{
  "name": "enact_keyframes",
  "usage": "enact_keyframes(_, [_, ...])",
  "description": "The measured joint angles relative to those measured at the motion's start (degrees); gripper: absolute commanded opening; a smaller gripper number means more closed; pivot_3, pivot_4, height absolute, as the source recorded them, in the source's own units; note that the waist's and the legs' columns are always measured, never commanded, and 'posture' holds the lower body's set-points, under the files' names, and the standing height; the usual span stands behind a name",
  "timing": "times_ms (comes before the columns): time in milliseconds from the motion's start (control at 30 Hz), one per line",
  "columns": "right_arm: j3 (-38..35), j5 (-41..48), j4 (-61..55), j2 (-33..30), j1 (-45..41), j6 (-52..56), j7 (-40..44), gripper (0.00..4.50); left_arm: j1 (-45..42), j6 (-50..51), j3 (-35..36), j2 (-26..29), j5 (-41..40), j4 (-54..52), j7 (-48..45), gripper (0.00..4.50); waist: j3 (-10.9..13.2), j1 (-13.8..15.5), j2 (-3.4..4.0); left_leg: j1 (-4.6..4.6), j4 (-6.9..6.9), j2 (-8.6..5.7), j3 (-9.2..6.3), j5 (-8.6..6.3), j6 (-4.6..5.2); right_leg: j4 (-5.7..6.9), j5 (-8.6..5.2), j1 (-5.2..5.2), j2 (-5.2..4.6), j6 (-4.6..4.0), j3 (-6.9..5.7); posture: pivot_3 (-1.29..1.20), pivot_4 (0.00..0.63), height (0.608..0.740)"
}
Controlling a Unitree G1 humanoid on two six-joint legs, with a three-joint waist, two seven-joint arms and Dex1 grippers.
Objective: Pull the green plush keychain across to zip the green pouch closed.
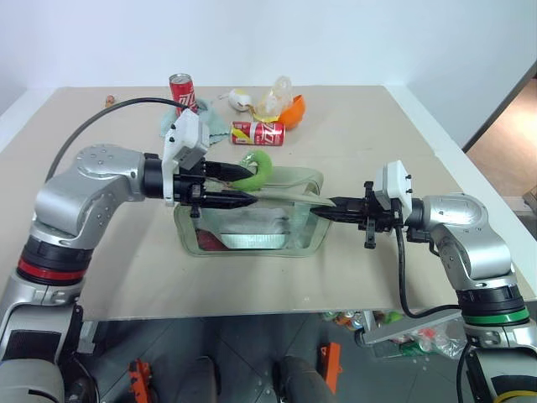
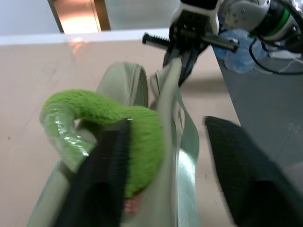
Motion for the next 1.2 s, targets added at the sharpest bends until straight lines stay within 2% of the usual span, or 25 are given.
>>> enact_keyframes(100, [0.09, -0.07, 0.28, 0.07, -0.05, -0.39, 0.08, 0.0, 2.98, 3.24, 6.49, 4.83, -2.06, -3.2, 1.37, 2.98, 0.01, -0.15, 0.0, 0.02, -0.02, 0.02, 0.02, -0.01, 0.02, 0.0, -0.03, 0.0, -0.01, 0.0, 0.01, 0.0, 0.15, 0.74])
enact_keyframes(267, [0.04, -0.1, 1.35, 0.11, -0.39, -0.92, 0.22, 0.0, 11.57, 9.25, 15.14, 6.83, -6.57, -10.9, 6.88, 2.98, 0.0, -0.09, 0.0, 0.04, 0.01, 0.03, 0.0, -0.02, 0.02, 0.02, -0.04, 0.06, -0.03, 0.0, -0.02, 0.0, 0.15, 0.74])
enact_keyframes(367, [0.69, -0.02, 1.88, 0.43, -1.13, -0.64, 0.69, 0.0, 20.37, 11.76, 22.25, 5.35, -8.08, -16.98, 14.33, 2.98, 0.0, -0.15, 0.0, 0.09, 0.02, 0.08, 0.05, -0.01, 0.02, 0.03, 0.01, 0.06, -0.01, -0.03, 0.02, 0.0, 0.15, 0.74])
enact_keyframes(433, [0.76, 0.04, 2.06, 0.52, -1.38, -0.2, 0.72, 0.0, 23.1, 12.14, 24.05, 4.38, -8.58, -18.59, 16.96, 2.98, 0.0, -0.1, -0.01, 0.09, 0.03, 0.11, 0.02, -0.01, 0.02, 0.06, 0.02, 0.06, 0.01, -0.06, -0.01, 0.0, 0.15, 0.74])
enact_keyframes(500, [0.89, 0.1, 2.17, 0.73, -1.72, 0.35, 0.79, 0.0, 28.65, 11.63, 27.5, 1.25, -8.31, -21.98, 21.79, 2.98, 0.0, -0.14, 0.01, 0.18, 0.02, 0.11, 0.09, -0.01, 0.02, 0.07, 0.02, 0.11, 0.0, -0.06, 0.06, 0.0, 0.15, 0.74])
enact_keyframes(600, [0.88, 0.11, 2.18, 0.82, -1.9, 0.81, 0.82, 0.0, 35.53, 9.33, 28.54, -3.32, -6.07, -23.7, 27.55, 2.98, 0.0, -0.07, -0.01, 0.17, 0.02, 0.12, 0.05, -0.01, 0.02, 0.07, 0.05, 0.1, 0.03, -0.1, 0.02, 0.0, 0.15, 0.74])
enact_keyframes(700, [0.91, 0.09, 2.19, 0.82, -1.92, 0.84, 1.07, 0.0, 38.07, 7.03, 28.49, -5.76, -5.14, -24.27, 29.66, 2.98, -0.01, -0.08, -0.01, 0.2, 0.02, 0.12, 0.08, -0.01, 0.02, 0.07, 0.07, 0.11, 0.02, -0.11, 0.06, 0.0, 0.15, 0.74])
enact_keyframes(967, [0.96, 0.02, 2.22, 0.82, -2.25, 0.86, 1.19, 0.0, 37.52, 1.68, 25.7, -8.21, -3.84, -22.01, 30.69, 2.98, -0.01, -0.08, -0.02, 0.19, 0.02, 0.12, 0.09, -0.01, 0.02, 0.06, 0.07, 0.1, 0.03, -0.1, 0.06, 0.0, 0.15, 0.74])
enact_keyframes(1067, [0.95, 0.02, 2.2, 0.78, -2.21, 0.88, 1.15, 0.0, 36.41, 1.43, 24.83, -8.65, -4.72, -21.16, 30.42, 2.13, -0.01, -0.1, -0.01, 0.19, 0.01, 0.12, 0.1, -0.01, 0.02, 0.06, 0.07, 0.1, 0.04, -0.1, 0.07, 0.0, 0.15, 0.74])
enact_keyframes(1200, [0.93, 0.02, 1.88, 0.55, -1.91, 0.9, 0.98, 0.0, 36.15, 1.59, 24.2, -10.17, -6.93, -20.08, 29.99, 0.75, -0.01, -0.08, -0.02, 0.18, 0.01, 0.12, 0.09, -0.01, 0.02, 0.06, 0.06, 0.1, 0.04, -0.1, 0.05, 0.0, 0.15, 0.74])
